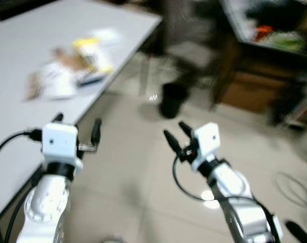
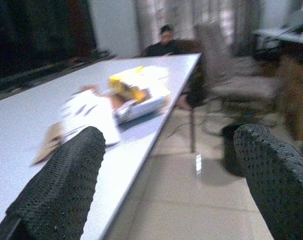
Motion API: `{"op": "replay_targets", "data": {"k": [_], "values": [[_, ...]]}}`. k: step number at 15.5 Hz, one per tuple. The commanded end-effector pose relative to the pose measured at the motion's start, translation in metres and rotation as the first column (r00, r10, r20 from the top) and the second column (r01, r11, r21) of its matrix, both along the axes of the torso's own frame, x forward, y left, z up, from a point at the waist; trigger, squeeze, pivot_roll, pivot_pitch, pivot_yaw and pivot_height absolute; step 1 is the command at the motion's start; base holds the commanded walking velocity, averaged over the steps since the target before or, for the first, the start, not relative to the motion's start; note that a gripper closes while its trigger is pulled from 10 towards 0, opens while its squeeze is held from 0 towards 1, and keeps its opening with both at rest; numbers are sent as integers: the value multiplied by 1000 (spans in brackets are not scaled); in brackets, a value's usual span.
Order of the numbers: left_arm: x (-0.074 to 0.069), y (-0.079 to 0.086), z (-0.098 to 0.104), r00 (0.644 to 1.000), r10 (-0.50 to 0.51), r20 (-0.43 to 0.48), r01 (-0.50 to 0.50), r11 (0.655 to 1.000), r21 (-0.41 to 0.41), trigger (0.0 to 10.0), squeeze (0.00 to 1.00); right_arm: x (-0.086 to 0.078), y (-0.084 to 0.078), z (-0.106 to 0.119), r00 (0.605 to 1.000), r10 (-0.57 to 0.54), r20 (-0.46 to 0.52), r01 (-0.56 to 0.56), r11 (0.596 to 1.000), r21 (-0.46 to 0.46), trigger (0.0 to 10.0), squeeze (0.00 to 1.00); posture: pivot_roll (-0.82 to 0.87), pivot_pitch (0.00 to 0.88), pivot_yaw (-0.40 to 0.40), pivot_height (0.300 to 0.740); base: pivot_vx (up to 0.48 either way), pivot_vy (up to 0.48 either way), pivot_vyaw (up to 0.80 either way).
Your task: Picking trash to rubbish bin
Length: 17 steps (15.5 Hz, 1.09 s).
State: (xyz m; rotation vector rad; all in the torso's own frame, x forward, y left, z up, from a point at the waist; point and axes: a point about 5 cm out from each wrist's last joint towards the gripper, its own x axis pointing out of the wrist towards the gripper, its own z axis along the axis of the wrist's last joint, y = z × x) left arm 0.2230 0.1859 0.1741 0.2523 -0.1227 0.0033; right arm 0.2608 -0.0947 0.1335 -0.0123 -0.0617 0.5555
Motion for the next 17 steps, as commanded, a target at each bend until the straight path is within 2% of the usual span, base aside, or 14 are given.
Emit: {"op": "replay_targets", "data": {"k": [1, 3, 4, 7, 10, 12, 13, 14, 16, 17], "values": [[1, 1, 2, 1000, 10, -4, -10, 1000, 21, 10000, 0, 3, 0, 1, 1000, -1, -4, 1, 1000, 20, 10000, 0, 159, 40, -132, 740, 0, 0, 800], [5, 3, 5, 1000, -2, -12, 2, 999, 53, 10000, 0, 7, 1, -6, 999, -28, -26, 29, 999, 43, 10000, 0, 174, 44, -108, 740, 0, 0, 800], [7, 5, 8, 1000, -9, -15, 9, 998, 66, 10000, 0, 7, 3, -8, 999, -42, -32, 44, 997, 57, 10000, 0, 193, 46, -71, 740, 0, 0, 800], [13, 18, 16, 1000, 4, -20, -2, 996, 91, 10000, 0, 8, 10, -9, 996, -79, -34, 82, 991, 102, 10000, 0, 230, 48, -20, 740, 0, 0, 800], [16, 25, 22, 1000, 21, -22, -19, 996, 88, 10000, 0, 12, 14, -12, 994, -99, -47, 104, 987, 121, 10000, 0, 253, 46, 22, 740, 0, 0, 533], [22, 22, 26, 999, 19, -41, -14, 993, 118, 10000, 0, 18, 16, -8, 998, -65, -17, 66, 996, 67, 10000, 0, 288, 47, 57, 740, 0, 0, 0], [26, 20, 30, 999, 25, -21, -24, 999, 48, 10000, 0, 19, 12, -4, 997, -78, -13, 79, 995, 67, 10000, 0, 236, 51, 32, 740, 0, 0, 0], [28, 18, 24, 999, 16, -29, -16, 1000, 16, 10000, 0, 20, 7, -4, 994, -105, -19, 106, 992, 66, 10000, 0, 200, 45, 18, 740, 0, 0, 0], [30, 5, 16, 996, -87, -10, 88, 994, 63, 10000, 0, 16, -1, 1, 991, -137, 4, 137, 989, 46, 10000, 0, 166, 41, -16, 740, 0, 0, 0], [33, 2, 20, 996, -89, 13, 89, 996, 1, 10000, 0, 16, -7, 5, 986, -169, -7, 169, 983, 72, 10000, 0, 160, 44, -42, 740, 0, 0, 0]]}}
